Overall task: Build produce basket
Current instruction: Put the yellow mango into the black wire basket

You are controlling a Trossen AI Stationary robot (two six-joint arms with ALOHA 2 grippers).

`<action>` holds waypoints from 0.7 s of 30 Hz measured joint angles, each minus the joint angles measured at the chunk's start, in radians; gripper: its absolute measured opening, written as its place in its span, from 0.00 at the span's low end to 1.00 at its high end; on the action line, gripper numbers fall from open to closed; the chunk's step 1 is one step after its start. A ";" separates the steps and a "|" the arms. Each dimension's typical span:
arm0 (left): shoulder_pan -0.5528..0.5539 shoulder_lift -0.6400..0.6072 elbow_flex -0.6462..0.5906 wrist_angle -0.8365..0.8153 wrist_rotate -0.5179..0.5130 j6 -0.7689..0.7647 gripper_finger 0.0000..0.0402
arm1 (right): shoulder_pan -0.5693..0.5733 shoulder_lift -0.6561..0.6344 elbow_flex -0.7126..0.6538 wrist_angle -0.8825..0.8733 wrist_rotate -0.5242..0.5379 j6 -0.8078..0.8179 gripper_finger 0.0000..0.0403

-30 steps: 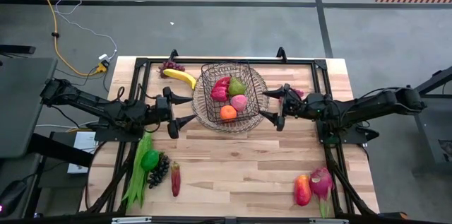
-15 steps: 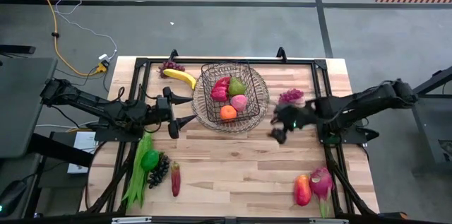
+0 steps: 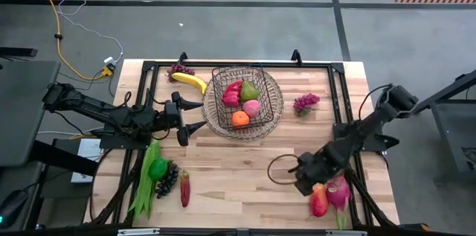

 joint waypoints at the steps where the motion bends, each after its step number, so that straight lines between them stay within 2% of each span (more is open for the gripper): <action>1: 0.000 0.000 0.000 0.000 0.000 0.000 0.81 | 0.017 0.019 0.029 -0.019 0.013 0.029 0.97; 6: 0.000 0.000 0.000 0.000 0.000 0.000 0.81 | 0.081 0.128 0.144 -0.054 0.052 0.150 0.97; 9: 0.000 0.000 0.000 0.000 0.000 0.000 0.81 | 0.107 0.204 0.186 -0.054 0.035 0.208 0.97; 15: 0.000 0.000 0.000 0.000 0.000 0.000 0.81 | 0.133 0.319 0.205 -0.060 -0.071 0.238 0.97; 21: 0.000 0.000 0.000 0.001 0.000 0.000 0.81 | 0.133 0.372 0.203 -0.076 -0.065 0.270 0.97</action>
